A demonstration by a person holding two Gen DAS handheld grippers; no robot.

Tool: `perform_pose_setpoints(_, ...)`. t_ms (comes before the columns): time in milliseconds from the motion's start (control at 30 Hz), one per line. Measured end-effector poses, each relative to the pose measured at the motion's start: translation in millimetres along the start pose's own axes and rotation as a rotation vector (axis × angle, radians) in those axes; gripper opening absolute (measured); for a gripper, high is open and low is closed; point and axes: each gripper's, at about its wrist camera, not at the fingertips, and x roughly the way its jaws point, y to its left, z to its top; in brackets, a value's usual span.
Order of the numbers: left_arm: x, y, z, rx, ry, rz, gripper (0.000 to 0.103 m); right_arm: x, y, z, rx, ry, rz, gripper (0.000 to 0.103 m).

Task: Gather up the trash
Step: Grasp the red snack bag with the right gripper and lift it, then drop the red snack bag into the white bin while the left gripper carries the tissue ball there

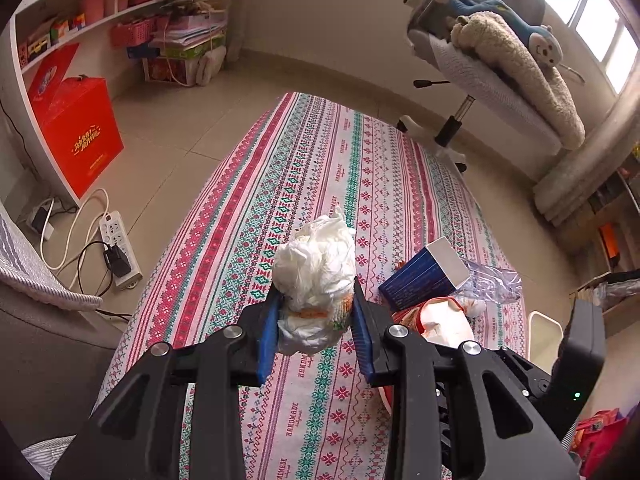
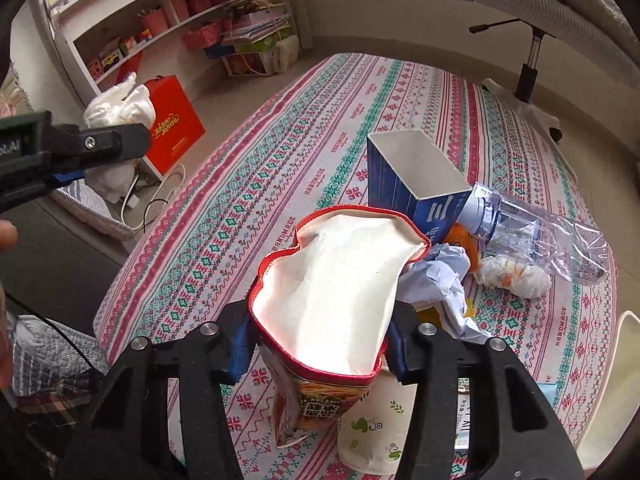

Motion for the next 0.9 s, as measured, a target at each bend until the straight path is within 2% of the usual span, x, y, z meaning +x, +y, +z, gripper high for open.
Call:
perform_pose_setpoints(200,-6.1,-10.3,-0.8,0.005,-0.034,-0.030,0.032,-34.1,-17.0,5.1,0.026,-0.083,-0.002,0.049)
perform_pose_setpoints(433,-10.4,-38.2,-3.4,0.037,-0.077,-0.074,0.032,-65.2,-51.5,5.9,0.067,-0.165,-0.074,0.049)
perform_pose_setpoints(733,-8.2,-86.9,-11.3,0.103,-0.128,-0.135,0.032,-114.2,-118.0,-10.6,0.145,-0.257,-0.225,0.049)
perform_pose_setpoints(900,0.8,-115.8,-15.8,0.134,-0.128,-0.157,0.032,-144.0,-166.9,-27.3,0.218,-0.300,-0.363,0.049)
